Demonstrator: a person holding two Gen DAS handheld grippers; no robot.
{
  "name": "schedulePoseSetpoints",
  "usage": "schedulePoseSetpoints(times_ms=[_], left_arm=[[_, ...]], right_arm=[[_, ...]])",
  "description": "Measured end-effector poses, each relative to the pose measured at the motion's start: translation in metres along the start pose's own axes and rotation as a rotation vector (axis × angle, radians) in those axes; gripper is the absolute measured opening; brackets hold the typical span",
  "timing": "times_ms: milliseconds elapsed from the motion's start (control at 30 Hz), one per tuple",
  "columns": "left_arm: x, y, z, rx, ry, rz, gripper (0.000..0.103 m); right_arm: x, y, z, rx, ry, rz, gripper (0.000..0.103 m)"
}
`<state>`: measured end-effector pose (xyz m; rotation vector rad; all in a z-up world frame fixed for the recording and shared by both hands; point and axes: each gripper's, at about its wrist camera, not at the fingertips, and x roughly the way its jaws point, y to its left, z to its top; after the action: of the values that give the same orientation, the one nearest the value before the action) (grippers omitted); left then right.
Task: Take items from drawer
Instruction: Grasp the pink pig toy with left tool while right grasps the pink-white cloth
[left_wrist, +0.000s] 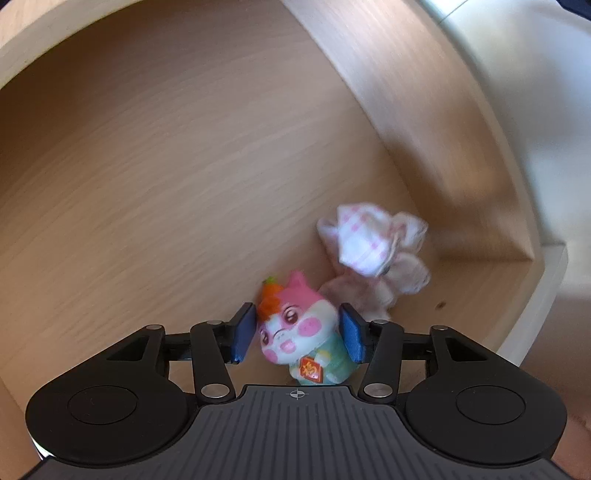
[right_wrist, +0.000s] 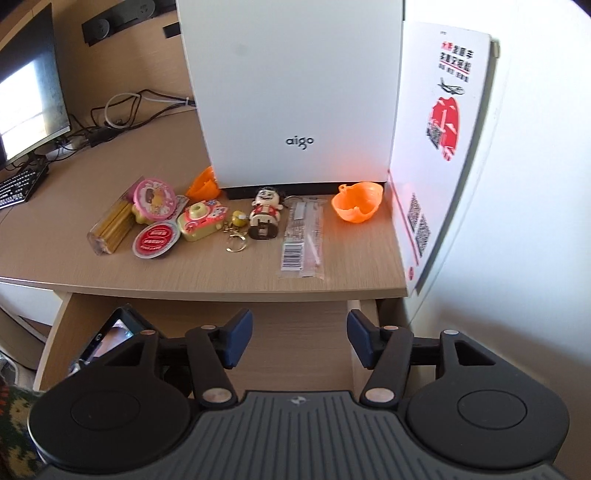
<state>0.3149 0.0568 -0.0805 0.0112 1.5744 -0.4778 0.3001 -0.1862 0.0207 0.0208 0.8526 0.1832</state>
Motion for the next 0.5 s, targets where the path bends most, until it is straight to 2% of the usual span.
schedulePoseSetpoints(times_ms=[100,233,367,500], left_arm=[[0.0,0.007,-0.008,-0.027,-0.01,-0.025,0.053],[-0.004,0.011,-0.02,-0.061,-0.043,-0.059,0.049],[-0.029,0.024,-0.047,-0.065,-0.13,-0.111,0.048],[-0.059,0.059,-0.09,-0.19,-0.239,-0.147,0.047]], right_arm=[[0.006,-0.004,0.0,0.024,0.017,0.005,0.057],[0.017,-0.004,-0.006,0.039,0.088,0.04,0.057],[0.025,0.0,-0.012,0.026,0.154,0.085,0.057],[0.045,0.001,-0.026,0.06,0.283,0.102,0.057]])
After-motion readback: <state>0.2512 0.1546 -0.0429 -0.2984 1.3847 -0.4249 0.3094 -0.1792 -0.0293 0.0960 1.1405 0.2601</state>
